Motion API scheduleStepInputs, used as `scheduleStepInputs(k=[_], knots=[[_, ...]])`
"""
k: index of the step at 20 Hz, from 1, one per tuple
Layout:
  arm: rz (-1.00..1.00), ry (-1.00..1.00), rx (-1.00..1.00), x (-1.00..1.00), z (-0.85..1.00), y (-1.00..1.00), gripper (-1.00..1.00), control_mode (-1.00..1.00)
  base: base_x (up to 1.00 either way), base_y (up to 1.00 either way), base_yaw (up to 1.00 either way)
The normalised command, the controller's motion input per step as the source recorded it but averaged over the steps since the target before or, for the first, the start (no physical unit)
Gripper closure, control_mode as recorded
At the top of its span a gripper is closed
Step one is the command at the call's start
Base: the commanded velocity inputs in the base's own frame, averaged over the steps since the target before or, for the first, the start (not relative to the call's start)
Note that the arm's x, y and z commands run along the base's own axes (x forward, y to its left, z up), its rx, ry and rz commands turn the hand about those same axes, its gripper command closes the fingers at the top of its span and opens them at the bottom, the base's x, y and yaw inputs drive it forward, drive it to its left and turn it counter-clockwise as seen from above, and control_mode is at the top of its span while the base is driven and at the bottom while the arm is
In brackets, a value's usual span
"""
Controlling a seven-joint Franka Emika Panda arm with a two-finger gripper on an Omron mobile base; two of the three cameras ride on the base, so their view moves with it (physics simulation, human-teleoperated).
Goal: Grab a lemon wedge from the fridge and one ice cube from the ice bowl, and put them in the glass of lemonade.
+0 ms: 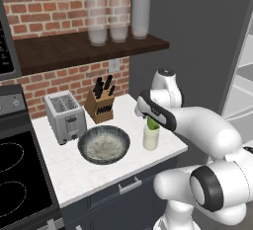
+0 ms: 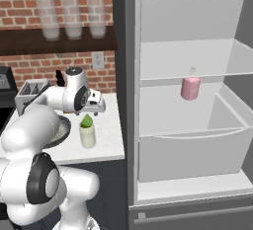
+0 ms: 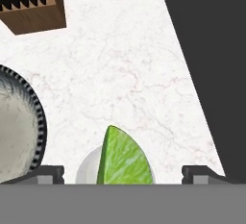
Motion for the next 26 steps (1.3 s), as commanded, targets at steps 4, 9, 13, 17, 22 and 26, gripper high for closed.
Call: scheduleStepInputs(k=[4, 9, 13, 17, 22, 26], knots=[[0.0, -0.02, 0.04, -0.01, 0.22, 0.0, -1.0, -1.0, 0.0, 0.0, 0.0], [0.0, 0.0, 0.05, -0.06, 0.25, 0.0, -1.0, -1.0, 0.0, 0.0, 0.0], [0.0, -0.03, 0.06, -0.14, 0.35, 0.01, -1.0, -1.0, 0.0, 0.0, 0.0], [0.0, -0.06, 0.05, -0.29, 0.3, 0.09, -1.0, -1.0, 0.0, 0.0, 0.0], [0.0, -0.06, 0.03, -0.32, 0.25, 0.26, -1.0, -1.0, 0.0, 0.0, 0.0], [0.0, -0.03, 0.0, -0.35, 0.0, 0.47, -1.0, -1.0, 0.0, 0.0, 0.0]])
